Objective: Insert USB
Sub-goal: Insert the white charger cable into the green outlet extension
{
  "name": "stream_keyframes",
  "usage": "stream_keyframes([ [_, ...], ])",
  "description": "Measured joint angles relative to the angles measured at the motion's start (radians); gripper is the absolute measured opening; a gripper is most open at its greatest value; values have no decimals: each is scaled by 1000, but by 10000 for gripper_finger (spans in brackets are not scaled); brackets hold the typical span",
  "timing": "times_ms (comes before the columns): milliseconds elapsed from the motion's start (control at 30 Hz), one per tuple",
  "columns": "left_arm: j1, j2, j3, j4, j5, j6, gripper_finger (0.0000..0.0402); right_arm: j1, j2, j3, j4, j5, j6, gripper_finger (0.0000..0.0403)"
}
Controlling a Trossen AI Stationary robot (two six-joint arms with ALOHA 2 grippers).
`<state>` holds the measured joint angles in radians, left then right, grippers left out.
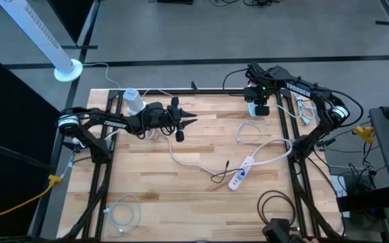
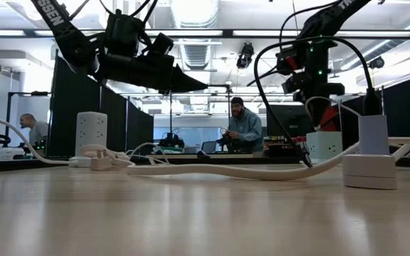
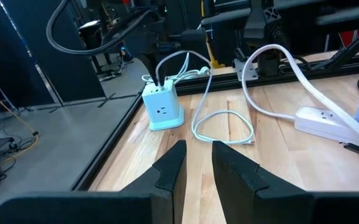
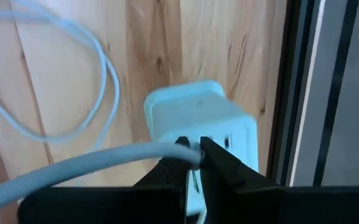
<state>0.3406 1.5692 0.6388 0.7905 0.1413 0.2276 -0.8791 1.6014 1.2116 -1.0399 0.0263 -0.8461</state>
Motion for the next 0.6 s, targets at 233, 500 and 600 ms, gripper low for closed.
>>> stream_keyframes([
  [233,-4,0,0,0,1,-1,65,0,-2,-39,-3,8,19,10],
  [500,-4,0,-2,10,1,10,65,59,-56,18,4,26,47,10],
  [600,-4,0,-2,21,1,10,65,101,-81,66,4,-32,69,10],
])
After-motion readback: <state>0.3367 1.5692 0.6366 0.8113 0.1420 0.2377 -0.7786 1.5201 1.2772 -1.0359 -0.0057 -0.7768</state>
